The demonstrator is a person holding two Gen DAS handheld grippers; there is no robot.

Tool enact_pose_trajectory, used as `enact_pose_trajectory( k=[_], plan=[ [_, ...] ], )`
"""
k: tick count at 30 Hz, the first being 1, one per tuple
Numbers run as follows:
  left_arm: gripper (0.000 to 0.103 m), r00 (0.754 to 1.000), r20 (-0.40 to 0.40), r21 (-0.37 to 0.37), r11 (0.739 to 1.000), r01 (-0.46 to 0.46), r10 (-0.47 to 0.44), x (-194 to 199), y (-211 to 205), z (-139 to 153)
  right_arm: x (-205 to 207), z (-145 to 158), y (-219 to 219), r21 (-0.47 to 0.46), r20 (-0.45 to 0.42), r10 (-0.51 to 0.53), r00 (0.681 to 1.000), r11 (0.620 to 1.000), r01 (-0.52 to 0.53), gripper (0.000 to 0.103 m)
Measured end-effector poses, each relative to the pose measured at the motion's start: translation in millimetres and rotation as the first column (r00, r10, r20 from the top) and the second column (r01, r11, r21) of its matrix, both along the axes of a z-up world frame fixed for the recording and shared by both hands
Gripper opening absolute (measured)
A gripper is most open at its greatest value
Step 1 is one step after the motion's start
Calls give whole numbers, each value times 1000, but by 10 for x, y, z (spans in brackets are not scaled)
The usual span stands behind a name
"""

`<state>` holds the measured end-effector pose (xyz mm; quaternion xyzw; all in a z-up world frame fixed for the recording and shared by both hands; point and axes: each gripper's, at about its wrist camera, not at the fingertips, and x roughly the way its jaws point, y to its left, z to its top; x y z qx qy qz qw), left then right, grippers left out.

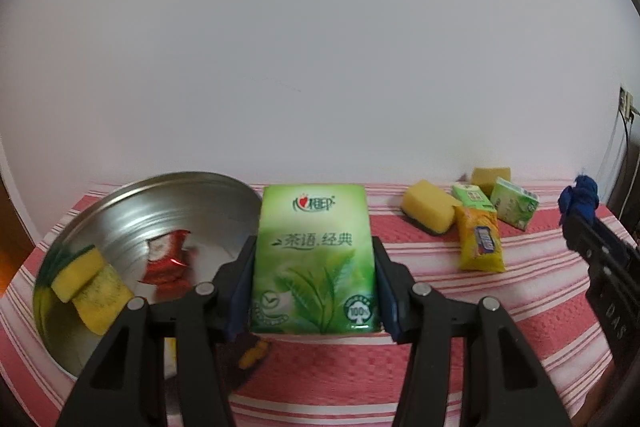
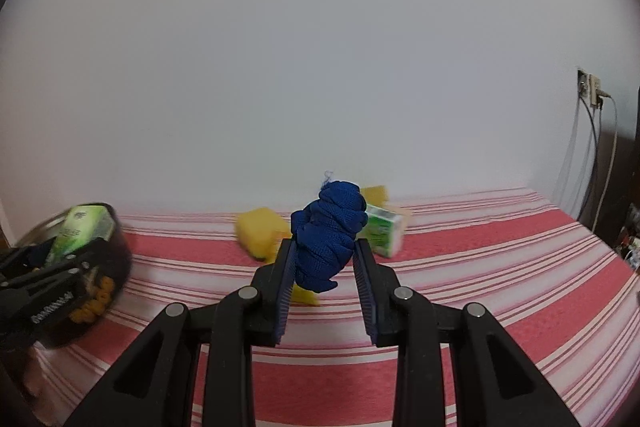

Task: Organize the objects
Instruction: 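Carry the green tissue pack over the tin with the left gripper while the right carries the blue cloth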

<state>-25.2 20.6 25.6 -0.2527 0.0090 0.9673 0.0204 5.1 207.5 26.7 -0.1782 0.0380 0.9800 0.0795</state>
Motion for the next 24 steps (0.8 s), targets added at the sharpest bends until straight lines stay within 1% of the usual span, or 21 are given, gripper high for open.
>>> enact_pose_trajectory(
  k=[5, 11, 16, 19, 24],
  plan=[
    [52, 999, -15, 23, 999, -41, 41, -18, -304, 111, -119, 58, -428, -10, -26, 62, 998, 998, -62, 32],
    [52, 995, -14, 49, 994, -101, 102, -48, -716, 205, -275, 163, -914, -19, -52, 132, 990, 991, -133, 32],
    [52, 990, -16, 64, 988, -139, 140, -66, -1034, 250, -406, 206, -1317, -11, -61, 187, 980, 982, -188, 32],
    [52, 986, -2, 71, 984, -165, 165, -96, -1219, 265, -494, 207, -1512, -16, -56, 214, 975, 977, -215, 32],
    [52, 972, 25, 31, 971, -236, 235, -201, -1493, 249, -670, 205, -1832, -23, -42, 253, 967, 967, -254, 32]
  ],
)
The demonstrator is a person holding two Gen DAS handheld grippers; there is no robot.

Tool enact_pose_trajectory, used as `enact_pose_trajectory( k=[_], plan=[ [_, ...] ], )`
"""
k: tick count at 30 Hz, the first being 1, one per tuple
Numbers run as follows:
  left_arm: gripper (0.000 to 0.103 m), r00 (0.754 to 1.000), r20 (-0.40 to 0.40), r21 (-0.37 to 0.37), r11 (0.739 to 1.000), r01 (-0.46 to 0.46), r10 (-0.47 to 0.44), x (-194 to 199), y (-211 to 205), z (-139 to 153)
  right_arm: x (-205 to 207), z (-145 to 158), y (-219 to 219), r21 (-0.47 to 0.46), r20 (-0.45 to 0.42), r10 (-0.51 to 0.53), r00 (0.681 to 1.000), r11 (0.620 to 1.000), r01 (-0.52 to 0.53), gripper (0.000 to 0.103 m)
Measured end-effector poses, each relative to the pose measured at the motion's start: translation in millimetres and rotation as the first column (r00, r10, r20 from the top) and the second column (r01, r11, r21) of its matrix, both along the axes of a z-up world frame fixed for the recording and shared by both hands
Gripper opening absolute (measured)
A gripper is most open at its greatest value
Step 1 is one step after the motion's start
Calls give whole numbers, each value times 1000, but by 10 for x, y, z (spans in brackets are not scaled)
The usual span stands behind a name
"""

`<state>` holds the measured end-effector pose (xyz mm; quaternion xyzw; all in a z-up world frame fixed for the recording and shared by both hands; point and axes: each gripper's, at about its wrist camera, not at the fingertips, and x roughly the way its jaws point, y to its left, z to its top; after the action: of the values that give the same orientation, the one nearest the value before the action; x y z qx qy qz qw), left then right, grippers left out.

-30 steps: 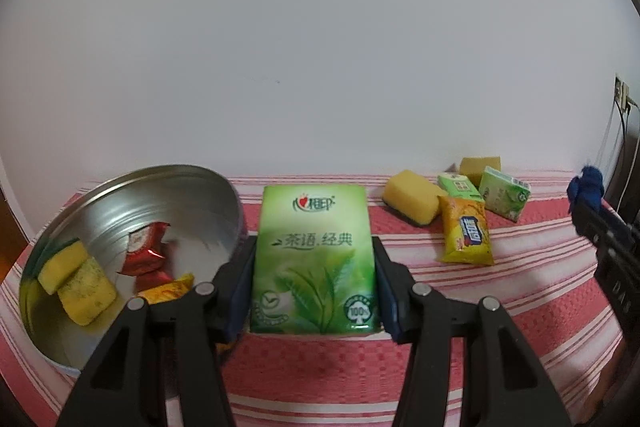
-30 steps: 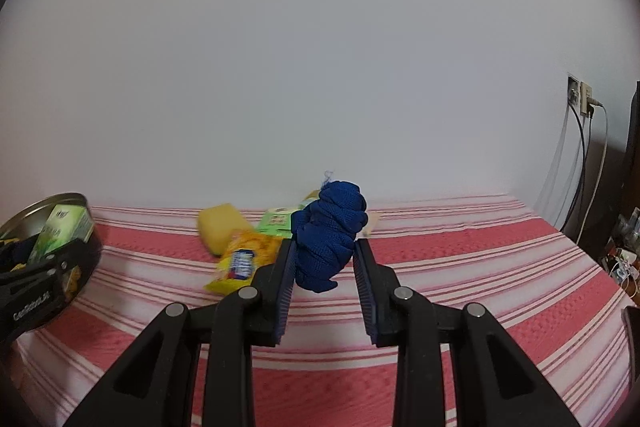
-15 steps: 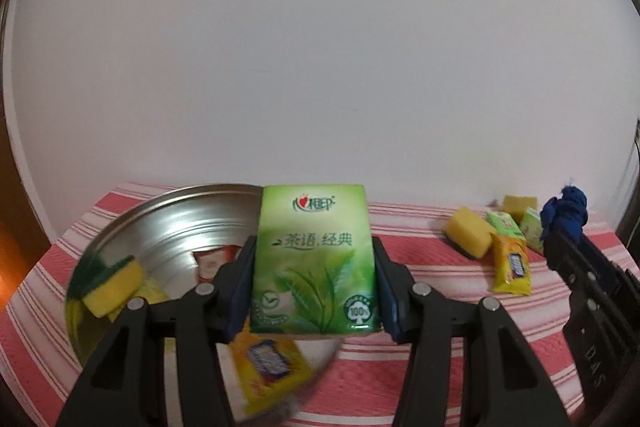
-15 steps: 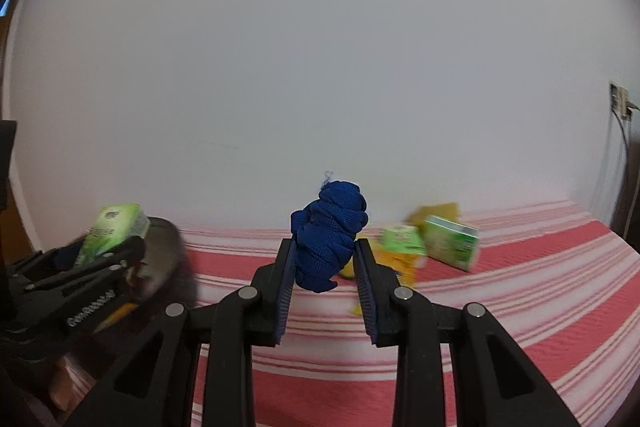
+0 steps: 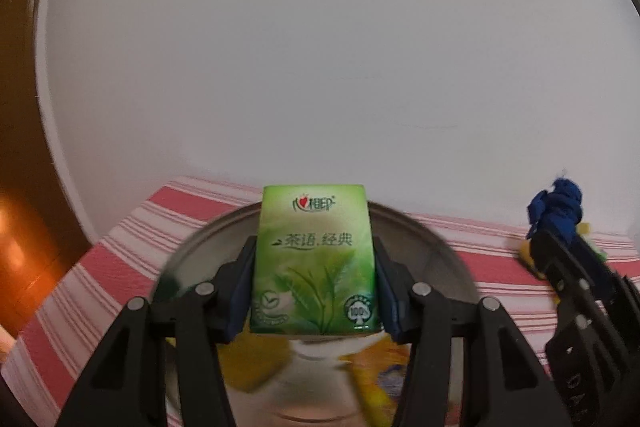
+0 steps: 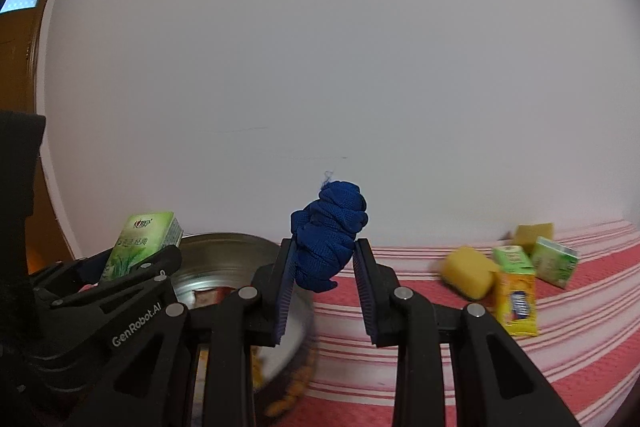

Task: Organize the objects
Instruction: 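Carry the green tissue pack over the tin with the left gripper while the right carries the blue cloth, then open the left gripper to drop the tissue pack while the right drops the blue cloth into the tin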

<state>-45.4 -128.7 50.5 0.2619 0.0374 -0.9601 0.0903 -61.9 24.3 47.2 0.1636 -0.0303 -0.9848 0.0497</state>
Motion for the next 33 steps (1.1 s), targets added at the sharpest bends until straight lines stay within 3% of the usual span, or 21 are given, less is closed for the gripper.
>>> enact_pose_trajectory(
  k=[11, 20, 22, 23, 24, 28, 33],
  plan=[
    [52, 986, 98, -59, 990, -129, 135, -205, -475, -98, -393, -214, -596, 10, 96, 95, 991, 995, -97, 32],
    [52, 971, 174, -109, 983, -146, 164, -360, -498, -283, -512, -385, -641, 9, 152, 147, 977, 989, -150, 33],
    [53, 971, 181, -98, 985, -141, 157, -378, -504, -309, -622, -424, -549, 12, 148, 149, 978, 988, -153, 35],
    [53, 971, 181, -94, 986, -139, 155, -369, -494, -313, -531, -462, -612, 12, 145, 153, 978, 988, -156, 41],
    [58, 972, 176, -93, 986, -140, 154, -370, -494, -315, -509, -492, -616, 12, 140, 156, 978, 987, -159, 54],
    [100, 973, 139, -89, 980, -175, 187, -339, -529, -271, -431, -440, -576, -5, 78, 146, 986, 989, -146, 60],
    [101, 979, 96, -71, 982, -174, 181, -271, -488, -228, -306, -422, -415, -45, -15, 86, 996, 995, -87, 69]
  ],
)
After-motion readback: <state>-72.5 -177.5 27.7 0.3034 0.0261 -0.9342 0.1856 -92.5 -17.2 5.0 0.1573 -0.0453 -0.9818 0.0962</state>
